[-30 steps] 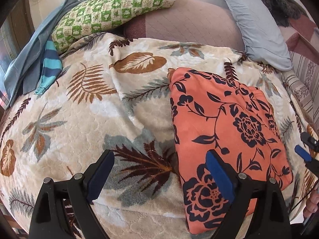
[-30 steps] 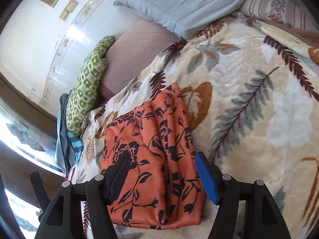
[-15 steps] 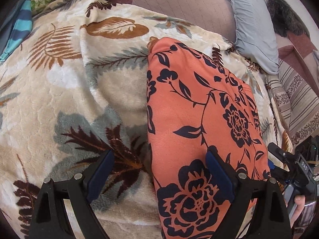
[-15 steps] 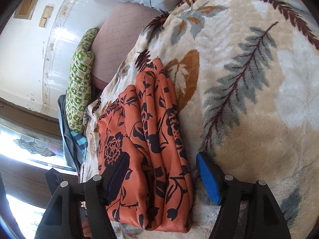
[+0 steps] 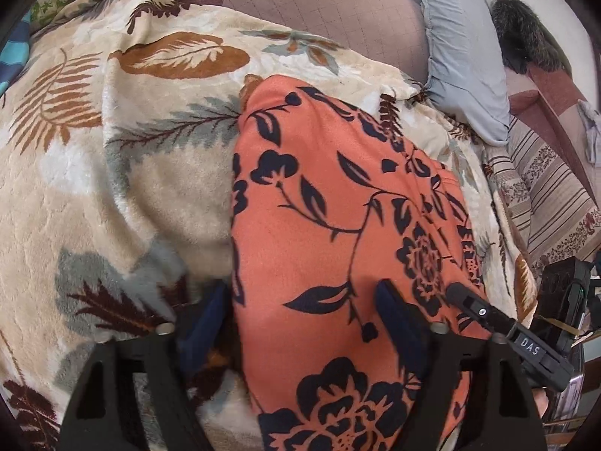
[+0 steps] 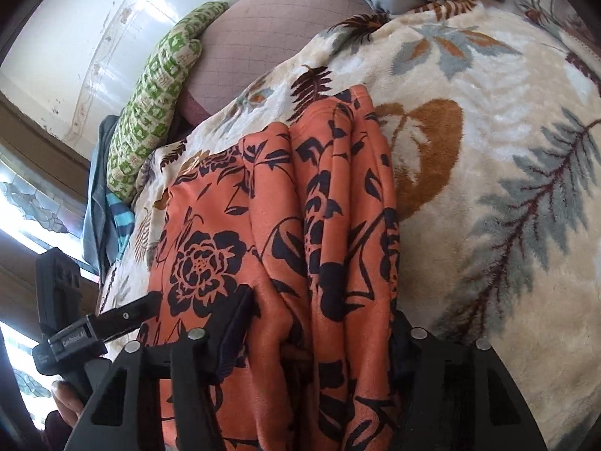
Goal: Fold small clothes
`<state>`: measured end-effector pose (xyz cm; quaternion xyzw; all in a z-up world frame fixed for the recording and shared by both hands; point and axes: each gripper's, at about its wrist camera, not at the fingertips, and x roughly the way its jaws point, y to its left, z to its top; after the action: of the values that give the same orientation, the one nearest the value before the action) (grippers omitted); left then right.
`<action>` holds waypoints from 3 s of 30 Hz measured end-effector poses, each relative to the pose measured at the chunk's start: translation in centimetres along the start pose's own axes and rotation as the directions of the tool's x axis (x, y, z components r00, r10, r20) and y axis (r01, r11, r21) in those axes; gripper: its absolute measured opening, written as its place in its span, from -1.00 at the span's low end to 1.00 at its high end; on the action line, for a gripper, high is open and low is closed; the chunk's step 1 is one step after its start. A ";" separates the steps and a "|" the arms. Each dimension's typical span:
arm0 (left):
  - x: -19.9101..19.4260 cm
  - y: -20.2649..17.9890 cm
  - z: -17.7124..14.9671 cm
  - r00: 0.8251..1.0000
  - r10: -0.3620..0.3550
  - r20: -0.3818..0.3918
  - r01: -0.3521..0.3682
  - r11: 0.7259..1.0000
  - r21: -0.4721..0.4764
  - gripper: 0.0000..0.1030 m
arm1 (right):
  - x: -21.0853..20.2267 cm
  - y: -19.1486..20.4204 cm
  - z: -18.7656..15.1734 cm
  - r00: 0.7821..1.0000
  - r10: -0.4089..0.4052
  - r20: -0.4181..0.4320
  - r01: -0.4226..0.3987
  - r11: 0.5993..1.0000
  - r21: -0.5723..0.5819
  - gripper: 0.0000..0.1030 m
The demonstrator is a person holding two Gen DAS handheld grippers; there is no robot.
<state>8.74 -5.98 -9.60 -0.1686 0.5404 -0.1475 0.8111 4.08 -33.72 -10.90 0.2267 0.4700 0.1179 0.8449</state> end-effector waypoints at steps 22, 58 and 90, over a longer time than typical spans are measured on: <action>-11.4 0.9 0.8 0.962 0.110 0.250 -0.128 0.990 0.053 -0.25 | -5.2 11.8 -1.4 0.975 0.070 0.210 -0.013 0.965 -0.262 -0.25; -12.9 2.3 -9.7 0.828 0.490 0.271 -0.536 0.834 0.131 0.36 | -0.4 16.1 -8.0 0.998 -0.022 -0.063 -0.008 0.892 -0.452 -0.25; -23.3 -0.9 -13.3 0.682 0.494 0.539 -0.605 0.796 0.035 0.63 | -13.3 17.9 -12.6 0.944 0.103 0.313 0.040 0.906 -0.420 0.01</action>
<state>-12.31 1.54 5.29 0.0567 0.3159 0.0971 0.9421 -13.44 -20.21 2.01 0.0633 0.2827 0.1909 0.9379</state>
